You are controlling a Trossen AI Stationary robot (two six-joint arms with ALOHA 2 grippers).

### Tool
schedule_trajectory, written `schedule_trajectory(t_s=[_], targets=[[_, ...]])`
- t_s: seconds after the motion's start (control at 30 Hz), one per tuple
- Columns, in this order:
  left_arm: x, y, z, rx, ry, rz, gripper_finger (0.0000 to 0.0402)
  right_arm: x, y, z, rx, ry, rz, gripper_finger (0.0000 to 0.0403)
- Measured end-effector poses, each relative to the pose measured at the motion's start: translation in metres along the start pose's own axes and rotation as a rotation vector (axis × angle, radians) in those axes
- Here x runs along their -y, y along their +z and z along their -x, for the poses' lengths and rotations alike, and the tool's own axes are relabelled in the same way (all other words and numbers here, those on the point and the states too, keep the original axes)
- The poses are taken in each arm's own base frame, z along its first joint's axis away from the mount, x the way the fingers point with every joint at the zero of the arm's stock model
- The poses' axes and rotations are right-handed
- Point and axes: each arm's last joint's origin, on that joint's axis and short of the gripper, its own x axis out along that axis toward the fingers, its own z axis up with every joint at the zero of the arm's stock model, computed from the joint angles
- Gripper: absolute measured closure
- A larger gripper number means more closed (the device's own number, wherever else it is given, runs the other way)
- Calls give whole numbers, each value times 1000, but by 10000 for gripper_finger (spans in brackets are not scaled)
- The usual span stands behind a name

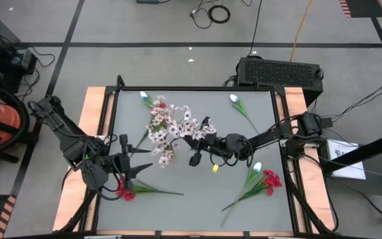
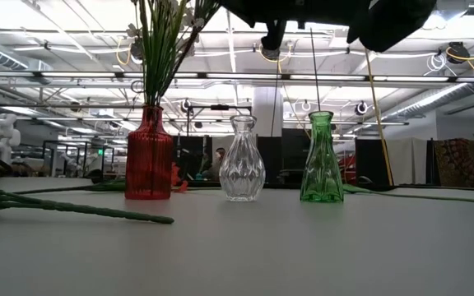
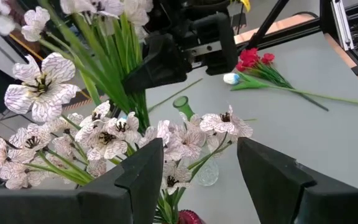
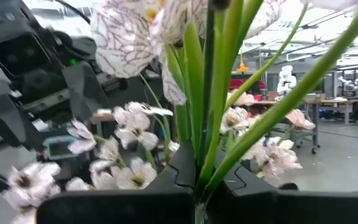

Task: Sort flowers into vase by color
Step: Put the white flower into the red flower vase

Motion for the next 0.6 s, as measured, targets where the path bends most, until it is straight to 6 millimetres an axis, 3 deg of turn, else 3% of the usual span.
schedule_trajectory(t_s=[0.3,0.6], targets=[[0,0,0,0,0,-1,189,5,-11,-2,-10,-11,-21,403],[0,0,0,0,0,-1,189,6,-8,-3,16,6,-27,403]])
